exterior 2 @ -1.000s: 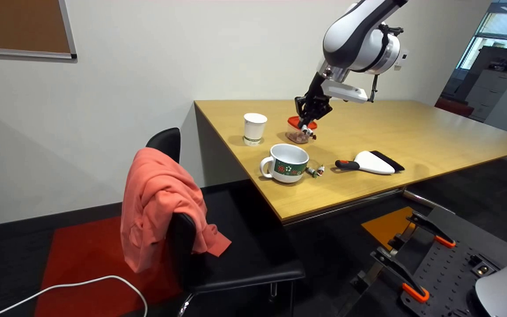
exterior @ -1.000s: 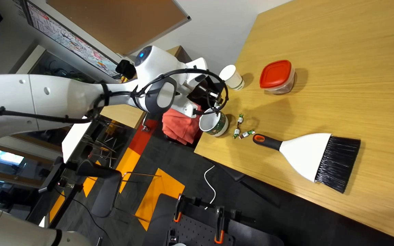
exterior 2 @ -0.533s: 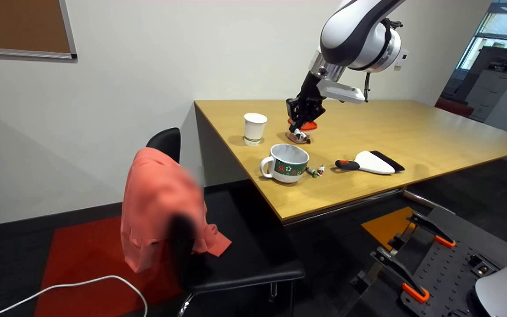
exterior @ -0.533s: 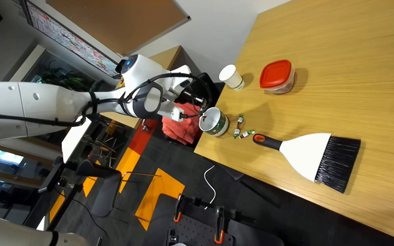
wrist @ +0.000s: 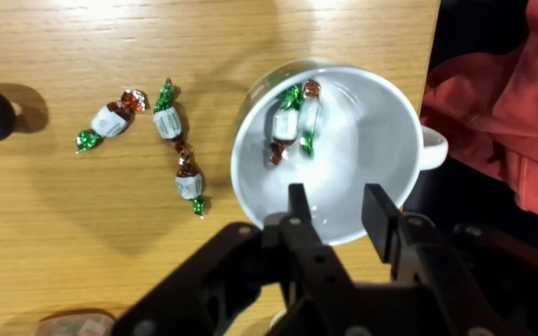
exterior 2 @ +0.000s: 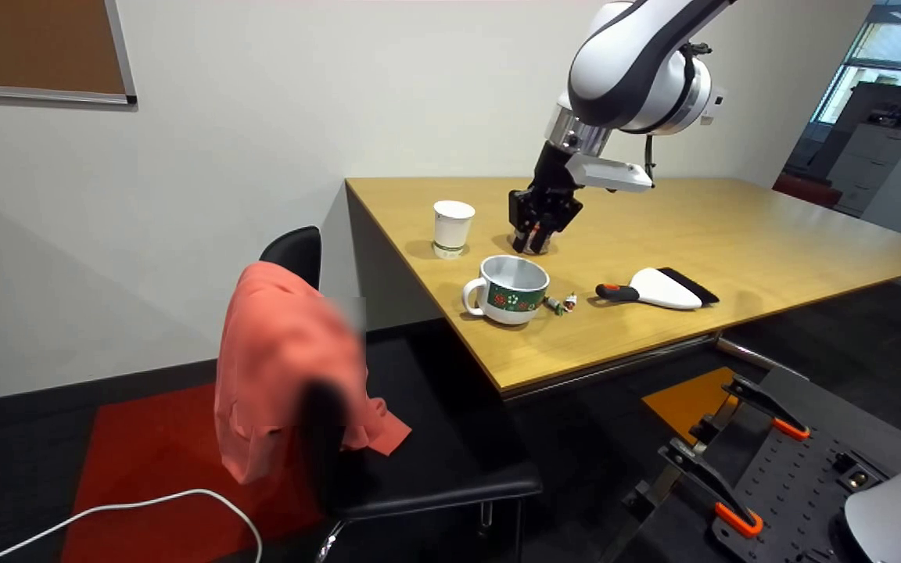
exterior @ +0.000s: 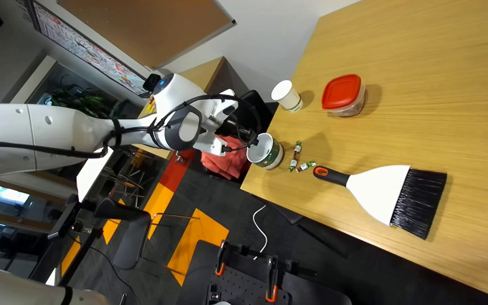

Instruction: Place one of the pieces of candy in the mug

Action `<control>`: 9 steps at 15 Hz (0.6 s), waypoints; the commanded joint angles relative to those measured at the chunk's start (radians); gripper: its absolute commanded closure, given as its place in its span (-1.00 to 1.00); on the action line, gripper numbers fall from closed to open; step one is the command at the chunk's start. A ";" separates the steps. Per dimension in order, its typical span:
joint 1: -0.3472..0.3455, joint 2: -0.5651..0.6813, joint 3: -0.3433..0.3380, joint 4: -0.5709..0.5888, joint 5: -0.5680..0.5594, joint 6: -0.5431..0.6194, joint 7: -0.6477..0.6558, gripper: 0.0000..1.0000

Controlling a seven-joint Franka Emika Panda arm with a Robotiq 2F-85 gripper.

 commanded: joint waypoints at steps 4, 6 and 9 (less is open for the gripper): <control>0.003 -0.017 -0.002 -0.002 -0.019 -0.062 -0.007 -0.84; 0.004 -0.019 -0.001 -0.004 -0.017 -0.054 -0.008 -1.00; 0.002 0.000 -0.001 0.001 -0.004 -0.030 0.001 -1.00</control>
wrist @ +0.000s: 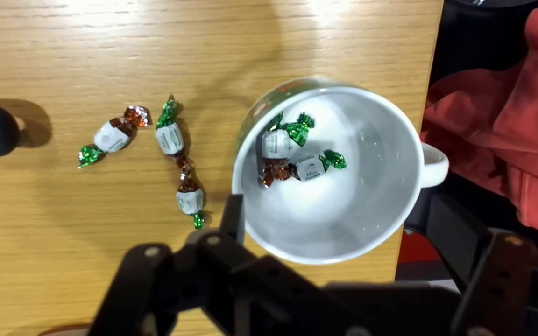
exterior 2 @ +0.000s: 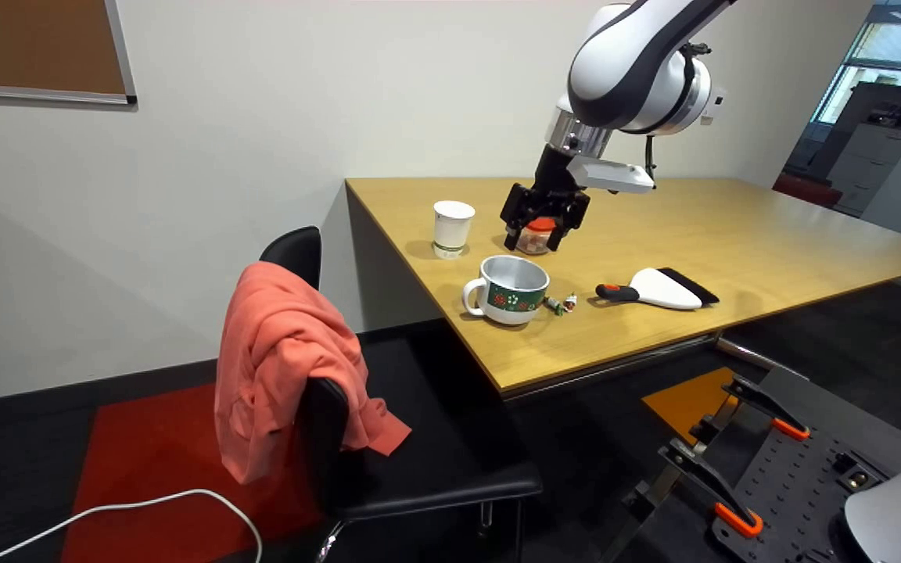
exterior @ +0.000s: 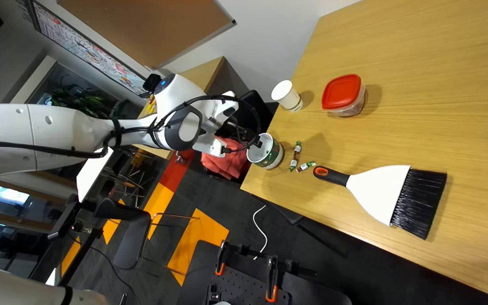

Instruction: Place one of the pieces of candy in the mug

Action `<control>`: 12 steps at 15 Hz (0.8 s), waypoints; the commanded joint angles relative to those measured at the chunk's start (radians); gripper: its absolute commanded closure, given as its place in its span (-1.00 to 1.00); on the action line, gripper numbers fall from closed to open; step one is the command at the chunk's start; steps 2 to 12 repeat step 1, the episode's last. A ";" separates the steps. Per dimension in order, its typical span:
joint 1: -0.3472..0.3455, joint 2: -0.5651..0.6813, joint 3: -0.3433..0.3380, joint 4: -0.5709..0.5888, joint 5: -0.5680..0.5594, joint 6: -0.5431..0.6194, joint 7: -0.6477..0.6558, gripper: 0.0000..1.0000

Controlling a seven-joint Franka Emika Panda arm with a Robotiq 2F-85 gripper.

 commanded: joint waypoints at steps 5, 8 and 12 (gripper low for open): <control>0.001 0.000 -0.001 0.001 -0.001 -0.002 0.001 -1.00; 0.001 0.000 -0.001 0.001 -0.001 -0.002 0.001 -1.00; 0.001 0.000 -0.001 0.001 -0.001 -0.002 0.001 -1.00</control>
